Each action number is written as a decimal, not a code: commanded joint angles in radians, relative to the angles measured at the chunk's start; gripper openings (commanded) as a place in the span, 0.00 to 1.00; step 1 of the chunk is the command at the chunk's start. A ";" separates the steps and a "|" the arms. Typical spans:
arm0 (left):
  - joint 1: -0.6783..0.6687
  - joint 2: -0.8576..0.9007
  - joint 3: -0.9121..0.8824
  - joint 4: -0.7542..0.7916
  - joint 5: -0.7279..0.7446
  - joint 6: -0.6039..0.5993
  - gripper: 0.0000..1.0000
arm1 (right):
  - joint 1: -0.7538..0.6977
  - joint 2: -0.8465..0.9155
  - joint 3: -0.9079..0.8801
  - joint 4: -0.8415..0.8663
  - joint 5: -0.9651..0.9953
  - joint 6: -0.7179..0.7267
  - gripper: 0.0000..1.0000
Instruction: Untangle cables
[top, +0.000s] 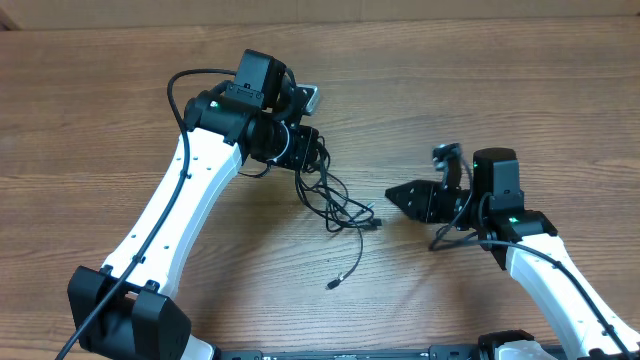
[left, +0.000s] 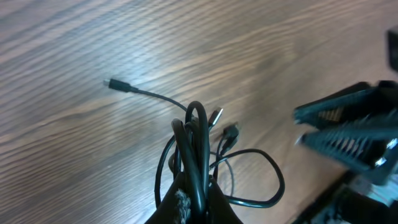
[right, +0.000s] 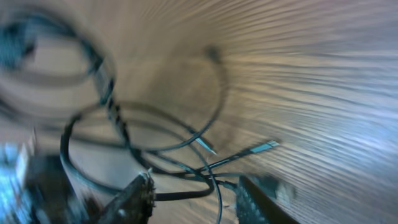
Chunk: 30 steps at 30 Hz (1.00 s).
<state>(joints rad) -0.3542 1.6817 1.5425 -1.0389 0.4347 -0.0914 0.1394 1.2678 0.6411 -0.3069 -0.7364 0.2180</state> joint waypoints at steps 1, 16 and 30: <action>-0.011 -0.027 0.025 0.006 0.080 0.048 0.04 | 0.028 -0.002 0.006 -0.001 -0.048 -0.333 0.49; -0.015 -0.014 0.024 0.006 0.071 0.047 0.04 | 0.125 -0.006 0.380 -0.360 0.434 -0.303 0.39; -0.015 -0.013 0.024 0.008 0.045 0.043 0.04 | 0.331 0.112 0.510 -0.581 0.346 -0.455 0.55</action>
<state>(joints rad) -0.3653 1.6821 1.5425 -1.0328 0.4778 -0.0673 0.4156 1.3258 1.1656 -0.8921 -0.4183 -0.2047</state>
